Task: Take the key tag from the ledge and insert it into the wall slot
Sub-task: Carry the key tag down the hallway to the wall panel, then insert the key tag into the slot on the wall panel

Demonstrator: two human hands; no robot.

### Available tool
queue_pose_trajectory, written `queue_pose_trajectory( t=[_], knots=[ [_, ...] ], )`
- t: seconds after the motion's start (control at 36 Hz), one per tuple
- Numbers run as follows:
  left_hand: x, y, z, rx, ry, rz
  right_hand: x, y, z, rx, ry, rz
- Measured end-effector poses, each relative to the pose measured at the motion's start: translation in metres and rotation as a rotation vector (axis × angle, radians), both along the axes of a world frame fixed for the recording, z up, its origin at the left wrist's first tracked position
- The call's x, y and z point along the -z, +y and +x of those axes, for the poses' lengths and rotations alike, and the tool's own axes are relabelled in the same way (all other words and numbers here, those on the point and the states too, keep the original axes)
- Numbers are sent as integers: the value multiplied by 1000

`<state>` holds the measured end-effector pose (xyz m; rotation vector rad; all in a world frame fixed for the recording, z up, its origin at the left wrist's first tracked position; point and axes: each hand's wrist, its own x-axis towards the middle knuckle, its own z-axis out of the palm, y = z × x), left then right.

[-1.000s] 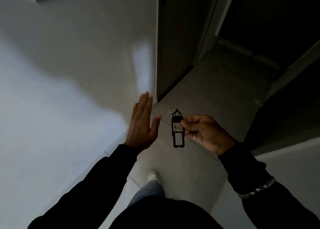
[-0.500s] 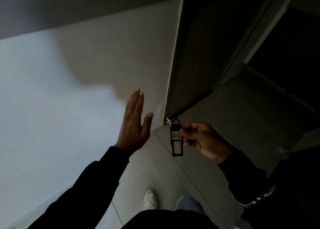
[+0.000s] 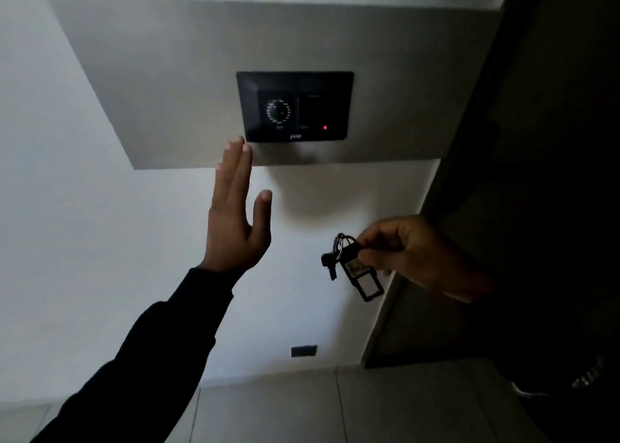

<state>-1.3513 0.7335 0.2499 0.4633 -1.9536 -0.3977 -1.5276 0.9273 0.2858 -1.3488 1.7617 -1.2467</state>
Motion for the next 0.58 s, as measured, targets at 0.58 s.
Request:
queue_pose_trajectory(
  t=[0.58],
  knots=[
    [-87, -123, -25, -627, -238, -664, -162, -132, -21, 68, 136, -634]
  ],
)
